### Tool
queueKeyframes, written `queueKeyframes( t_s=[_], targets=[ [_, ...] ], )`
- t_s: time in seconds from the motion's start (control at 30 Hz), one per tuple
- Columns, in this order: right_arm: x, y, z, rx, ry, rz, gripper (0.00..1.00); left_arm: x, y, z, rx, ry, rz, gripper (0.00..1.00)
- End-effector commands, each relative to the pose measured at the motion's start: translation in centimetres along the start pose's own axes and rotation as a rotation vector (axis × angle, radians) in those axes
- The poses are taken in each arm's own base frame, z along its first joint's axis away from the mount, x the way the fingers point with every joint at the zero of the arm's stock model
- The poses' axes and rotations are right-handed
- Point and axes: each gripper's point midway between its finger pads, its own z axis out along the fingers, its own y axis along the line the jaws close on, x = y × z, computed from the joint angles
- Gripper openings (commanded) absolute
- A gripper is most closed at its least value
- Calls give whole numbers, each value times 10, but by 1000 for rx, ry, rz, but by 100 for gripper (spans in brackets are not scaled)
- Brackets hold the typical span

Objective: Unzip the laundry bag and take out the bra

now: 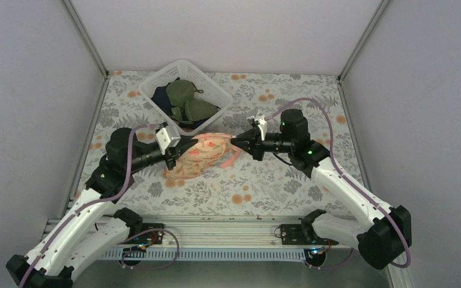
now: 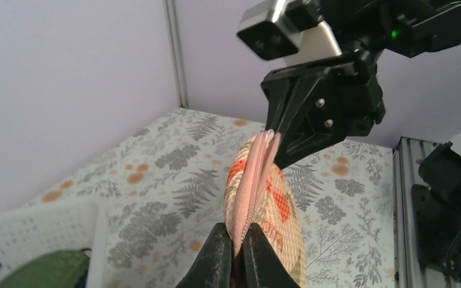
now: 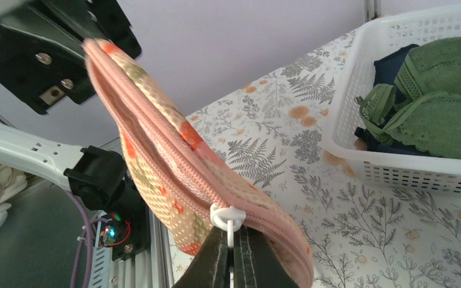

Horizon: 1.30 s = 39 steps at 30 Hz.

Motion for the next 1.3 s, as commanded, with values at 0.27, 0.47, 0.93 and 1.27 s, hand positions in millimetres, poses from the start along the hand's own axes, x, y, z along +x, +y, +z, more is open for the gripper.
queueKeyframes(
  t_s=[0.27,0.47,0.93,1.27],
  targets=[
    [-8,26,30,-55,28,10,4,67,13,1,-25,88,-56,26],
    [-12,30,43,-47,45,-14,4,48,-10,-6,123,125,204,64],
    [-36,57,53,-80,34,-107,4,24,9,15,52,185,59,63],
    [-34,62,56,-91,49,-129,4,16,-5,14,115,174,132,17]
  ],
)
